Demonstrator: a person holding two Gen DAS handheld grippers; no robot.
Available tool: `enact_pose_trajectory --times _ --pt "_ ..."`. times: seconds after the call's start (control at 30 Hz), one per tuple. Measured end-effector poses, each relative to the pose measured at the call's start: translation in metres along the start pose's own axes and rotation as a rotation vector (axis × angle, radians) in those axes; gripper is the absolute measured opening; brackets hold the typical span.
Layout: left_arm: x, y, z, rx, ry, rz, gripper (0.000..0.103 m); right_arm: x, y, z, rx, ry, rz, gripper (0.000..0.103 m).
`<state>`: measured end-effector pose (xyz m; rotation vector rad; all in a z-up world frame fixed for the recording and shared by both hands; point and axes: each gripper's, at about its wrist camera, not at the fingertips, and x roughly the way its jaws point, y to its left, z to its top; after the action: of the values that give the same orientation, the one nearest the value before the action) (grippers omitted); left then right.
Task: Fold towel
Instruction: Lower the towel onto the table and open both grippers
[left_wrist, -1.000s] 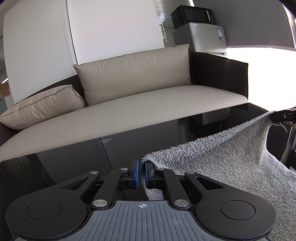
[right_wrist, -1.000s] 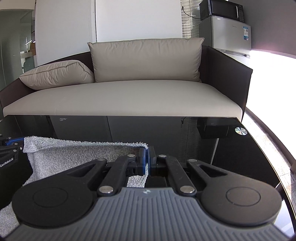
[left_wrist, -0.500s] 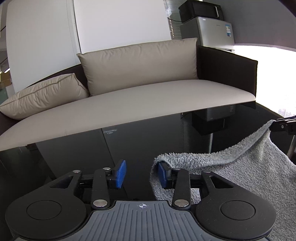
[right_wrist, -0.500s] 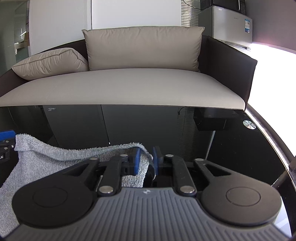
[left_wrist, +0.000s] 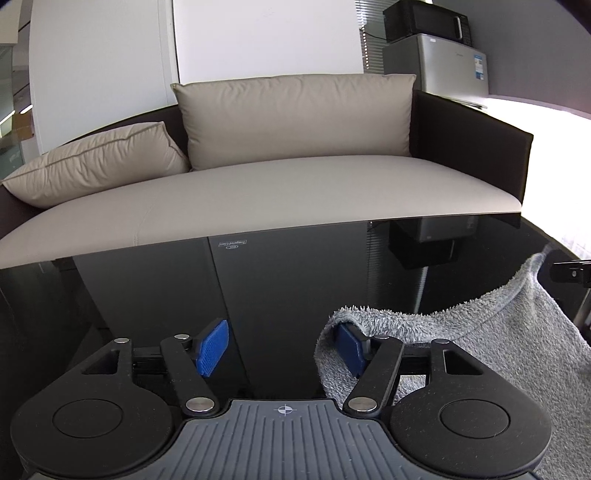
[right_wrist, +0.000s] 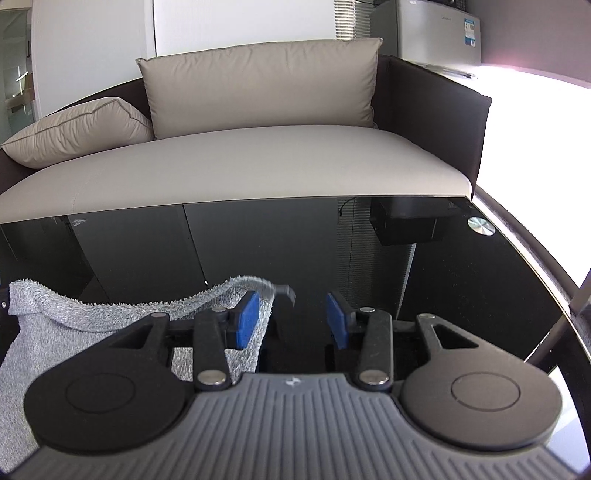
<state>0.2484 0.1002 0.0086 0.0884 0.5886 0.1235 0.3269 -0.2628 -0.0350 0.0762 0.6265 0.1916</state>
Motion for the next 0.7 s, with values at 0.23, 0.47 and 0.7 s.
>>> enact_pose_trajectory --times 0.23,0.47,0.7 --pt "0.005 0.015 0.002 -0.09 0.017 0.007 0.067 -0.001 0.0 0.002 0.017 0.0 0.024 0.043" --pt "0.01 0.023 0.003 -0.122 0.028 0.006 0.067 -0.003 0.008 -0.002 0.0 0.014 0.047 0.043" --pt "0.01 0.022 0.008 -0.149 0.032 -0.031 0.069 -0.007 0.014 -0.007 -0.025 0.027 0.07 0.043"
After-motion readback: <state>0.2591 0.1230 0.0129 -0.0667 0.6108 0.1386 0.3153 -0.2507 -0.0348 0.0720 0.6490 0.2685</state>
